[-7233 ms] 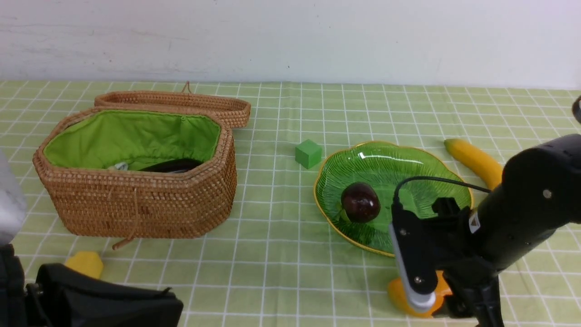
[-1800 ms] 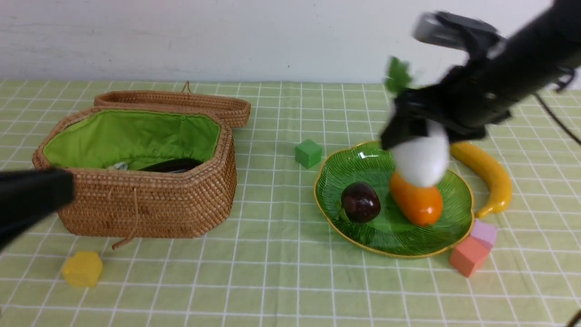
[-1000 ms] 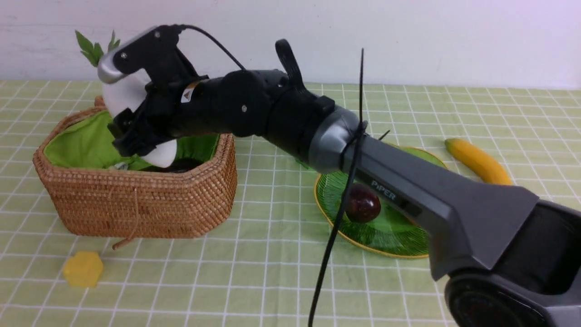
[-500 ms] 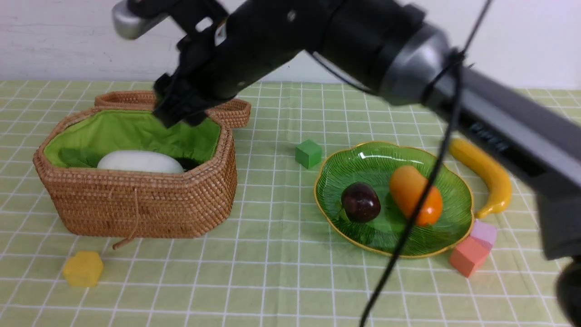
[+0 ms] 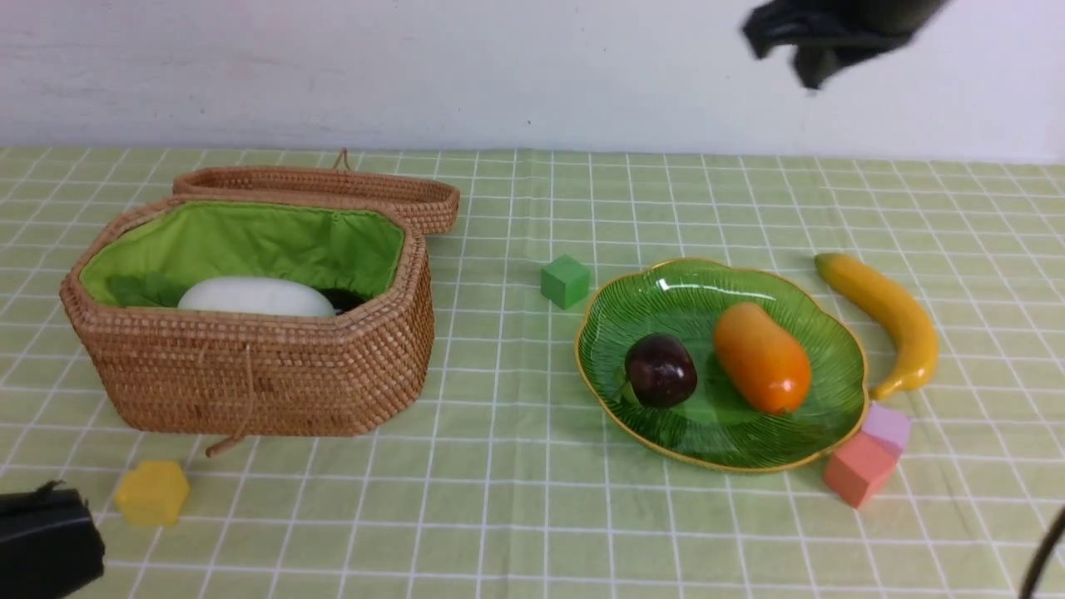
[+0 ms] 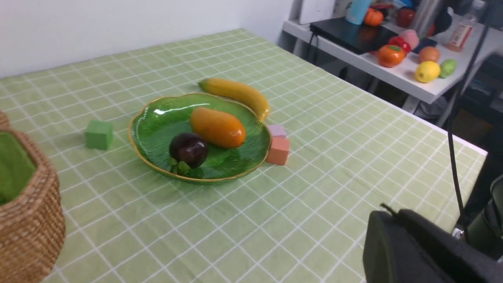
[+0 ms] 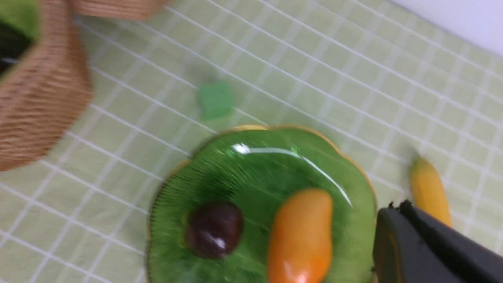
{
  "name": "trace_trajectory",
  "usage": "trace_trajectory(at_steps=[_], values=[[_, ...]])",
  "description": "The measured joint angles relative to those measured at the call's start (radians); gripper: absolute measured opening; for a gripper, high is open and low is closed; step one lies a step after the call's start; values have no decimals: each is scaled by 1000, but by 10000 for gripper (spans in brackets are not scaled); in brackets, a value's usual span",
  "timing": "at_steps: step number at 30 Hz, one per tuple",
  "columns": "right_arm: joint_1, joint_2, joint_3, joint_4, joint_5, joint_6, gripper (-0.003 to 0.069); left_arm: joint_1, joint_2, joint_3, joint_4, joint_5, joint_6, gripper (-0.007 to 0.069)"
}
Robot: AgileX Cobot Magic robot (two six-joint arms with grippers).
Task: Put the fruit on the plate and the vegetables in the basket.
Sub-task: Use the right arm to grab a banana and put it into the right plate
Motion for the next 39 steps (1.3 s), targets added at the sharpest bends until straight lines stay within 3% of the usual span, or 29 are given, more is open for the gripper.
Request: trace_trajectory(at_steps=[3,6,11,15,18,23,26,32,39], values=[[-164,7,179,15,-18,51,16,0,17,0,-23,-1,34,-13],[-230,43,238,47,-70,62,55,0,27,0,-24,-1,39,-13],[-359,202,286,166,-209,67,342,0,44,0,-26,-4,42,-13],[-387,302,289,180,-279,67,498,0,47,0,-26,-4,43,-13],[-387,356,290,189,-332,58,549,0,47,0,-26,-4,43,-13],[-382,404,290,200,-403,41,550,0,47,0,-26,-4,43,-13],[-380,418,290,199,-422,41,507,0,47,0,-26,-4,43,-13],[-380,436,289,187,-422,41,326,0,47,0,-26,-4,43,-13],[-381,420,274,169,-375,14,325,0,47,0,-26,0,43,-13]])
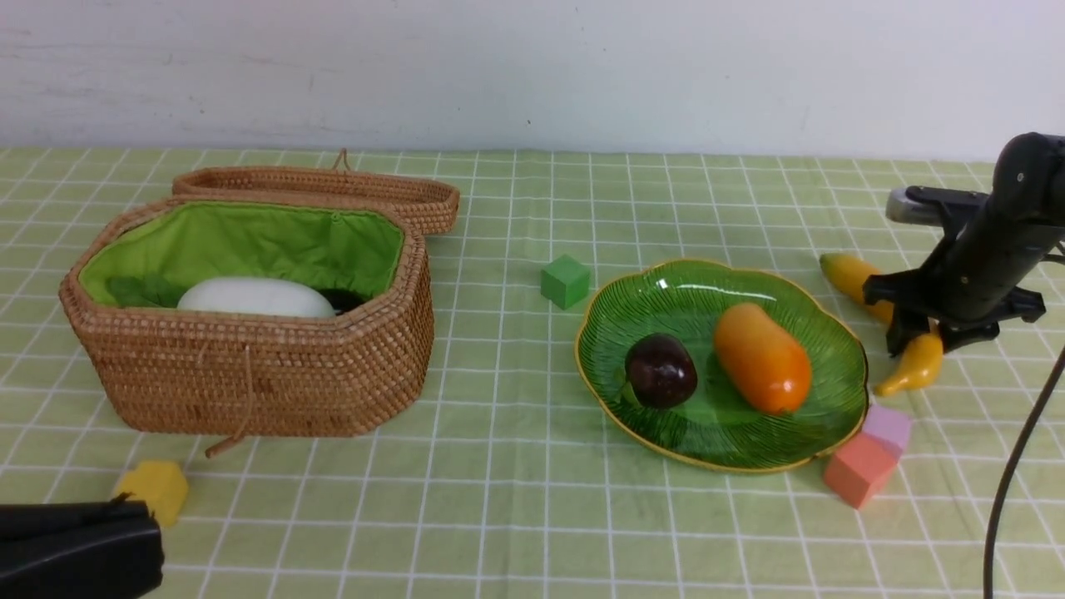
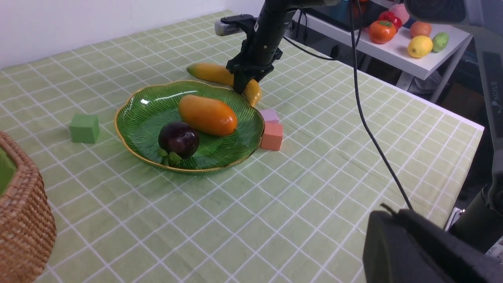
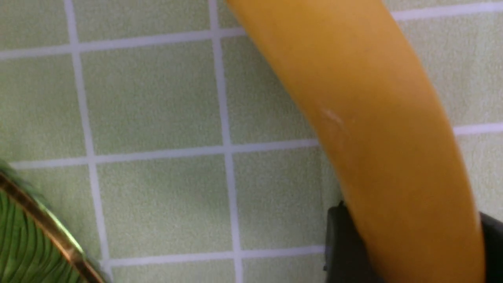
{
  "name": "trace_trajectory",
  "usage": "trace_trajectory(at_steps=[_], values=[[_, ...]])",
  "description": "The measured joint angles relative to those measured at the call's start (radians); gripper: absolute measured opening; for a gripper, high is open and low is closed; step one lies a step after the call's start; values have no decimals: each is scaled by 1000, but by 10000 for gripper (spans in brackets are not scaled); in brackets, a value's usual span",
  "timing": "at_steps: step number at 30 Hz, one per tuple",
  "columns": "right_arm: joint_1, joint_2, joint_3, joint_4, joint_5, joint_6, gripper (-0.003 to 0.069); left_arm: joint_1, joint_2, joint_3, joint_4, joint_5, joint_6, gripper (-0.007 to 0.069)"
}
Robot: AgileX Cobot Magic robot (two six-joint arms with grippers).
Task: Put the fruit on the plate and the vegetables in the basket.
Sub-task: Use the right arm to grab a banana and put it into the right plate
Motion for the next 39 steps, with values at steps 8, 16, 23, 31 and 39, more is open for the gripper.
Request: trace_trajectory(at_steps=[8,16,23,31,39], values=[[30,-229,-19,85,144,-10,325,0,0,0,0,6,0,-13],[223,-269,74,145,160,-46,325,0,0,0,0,7,4,-13],[323,-239,78,154,92,18,325,0,0,0,0,11,29,-13],[342,-200,78,166,85,144,335,0,0,0,0,26,29,-13],[342,-201,78,163,127,176,474,0,0,0,0,26,29,-11]])
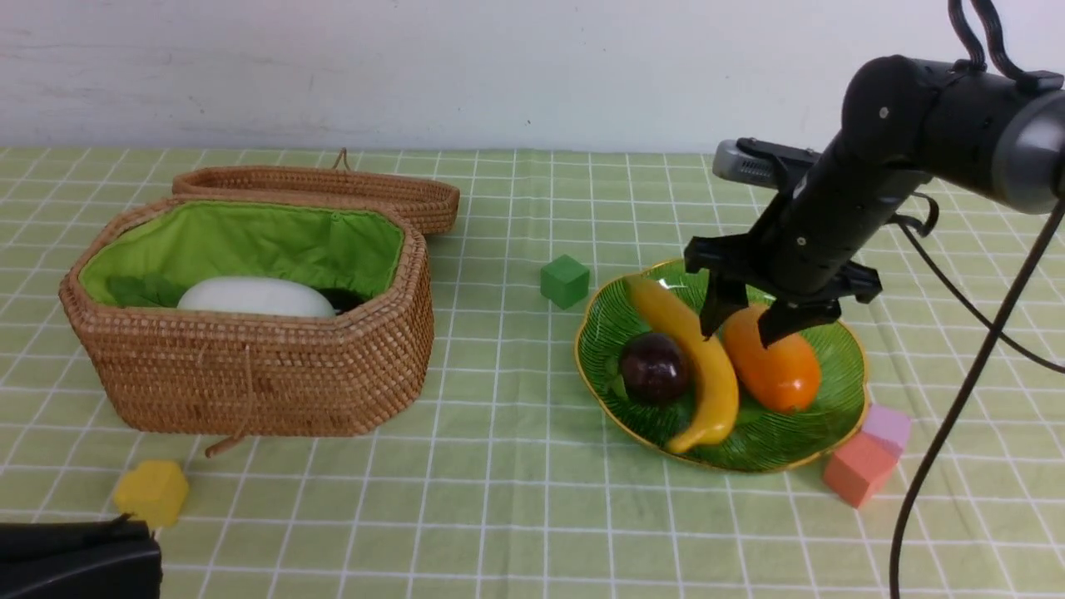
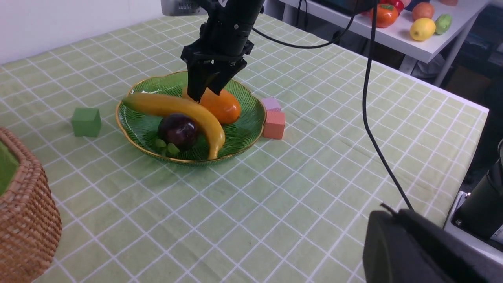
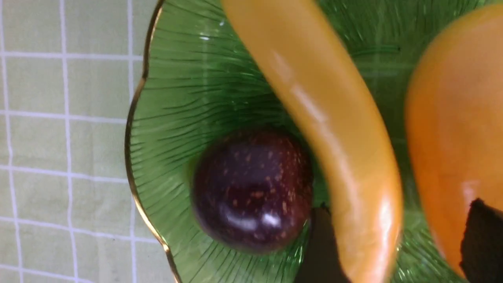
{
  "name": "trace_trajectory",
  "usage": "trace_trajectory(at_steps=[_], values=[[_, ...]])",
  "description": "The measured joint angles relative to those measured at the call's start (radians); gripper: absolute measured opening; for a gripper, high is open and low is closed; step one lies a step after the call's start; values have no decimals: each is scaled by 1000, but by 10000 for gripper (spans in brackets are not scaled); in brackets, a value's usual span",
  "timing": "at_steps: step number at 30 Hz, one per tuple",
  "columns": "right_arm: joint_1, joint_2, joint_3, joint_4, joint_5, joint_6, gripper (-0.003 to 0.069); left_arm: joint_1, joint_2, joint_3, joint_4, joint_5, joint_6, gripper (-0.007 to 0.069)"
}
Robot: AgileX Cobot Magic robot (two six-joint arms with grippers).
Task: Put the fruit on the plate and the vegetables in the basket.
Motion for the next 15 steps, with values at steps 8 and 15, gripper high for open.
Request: trace_trajectory(at_steps=[8,15], values=[[0,-119,0,-9,78,-48,455,0,0,0,44,-14,0,-10],[0,-359,32,-99,216,-81,228,0,-45,8,75,-40,-19,-10]])
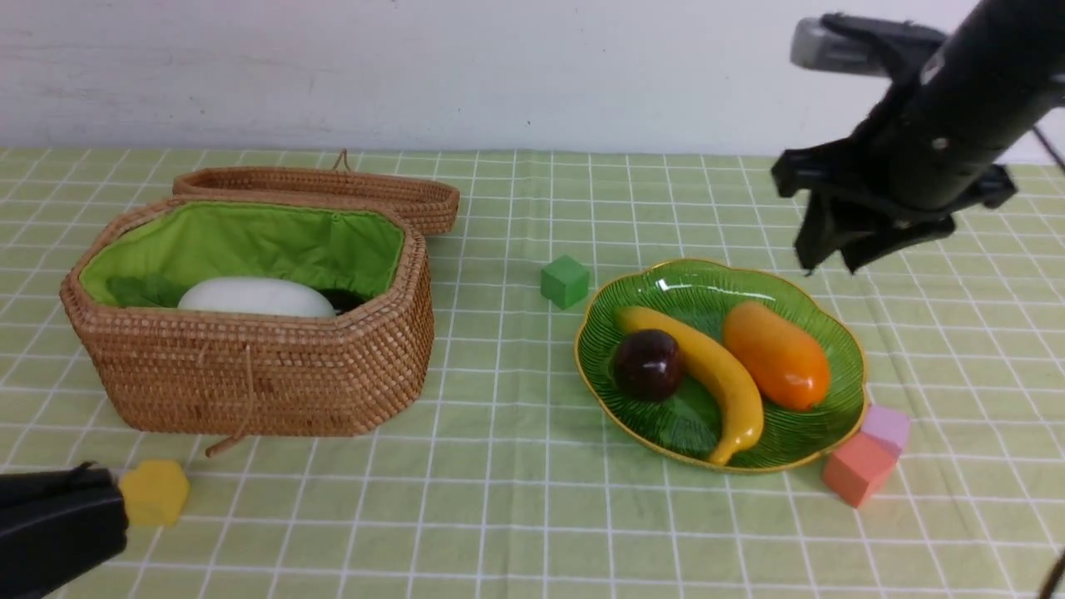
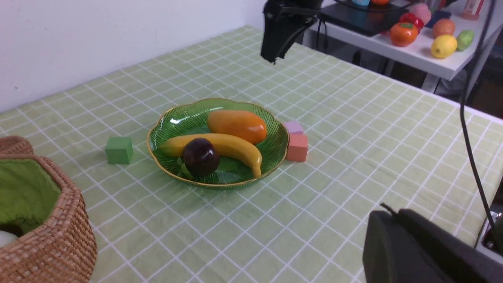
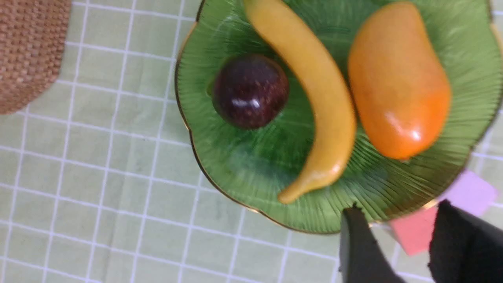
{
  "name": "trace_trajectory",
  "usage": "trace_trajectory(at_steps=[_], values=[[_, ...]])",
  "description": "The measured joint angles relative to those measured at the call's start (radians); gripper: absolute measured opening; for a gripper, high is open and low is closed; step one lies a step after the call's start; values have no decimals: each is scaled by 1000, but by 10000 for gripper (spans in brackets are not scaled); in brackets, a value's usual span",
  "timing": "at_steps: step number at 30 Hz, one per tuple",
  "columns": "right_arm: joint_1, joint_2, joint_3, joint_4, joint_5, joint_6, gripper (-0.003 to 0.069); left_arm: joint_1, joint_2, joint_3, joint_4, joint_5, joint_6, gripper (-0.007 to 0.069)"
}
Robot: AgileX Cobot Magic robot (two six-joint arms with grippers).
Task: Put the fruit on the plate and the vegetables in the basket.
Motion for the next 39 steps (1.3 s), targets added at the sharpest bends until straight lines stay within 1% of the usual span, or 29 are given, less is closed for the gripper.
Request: trace_trajectory(at_steps=[1,2,3,4,7,9,13,16,21,26,28,33,39], values=[[0,-51,26,-24,7,-3,188,0,-26,12,0,-1,-11,-10],[0,-60,37,-28,8,-3,180,0,-38,15,1,-3,-14,-10],[0,-96,60,-44,10,-5,143,0,-64,31,5,-10,-25,-10],[0,-182,118,-60,14,-6,87,0,-131,80,16,-33,-47,-10],[0,-316,240,-65,18,-6,37,0,-226,177,29,-88,-90,-10],[0,-424,351,-62,21,11,22,0,-291,266,40,-152,-102,-12],[0,-623,583,-40,10,59,21,0,-371,402,53,-285,-108,-13],[0,-792,763,-28,-31,109,22,0,-394,490,56,-402,-109,-13],[0,-978,952,-28,-133,152,23,0,-396,575,57,-488,-112,-13],[0,-1057,1048,-28,-279,167,27,0,-396,615,57,-475,-112,-13],[0,-1071,1066,-28,-307,167,31,0,-396,622,57,-447,-112,-13],[0,-1077,1069,-30,-311,167,38,0,-396,622,56,-388,-112,-13],[0,-1077,1072,-31,-311,167,44,0,-396,622,55,-361,-112,-13]])
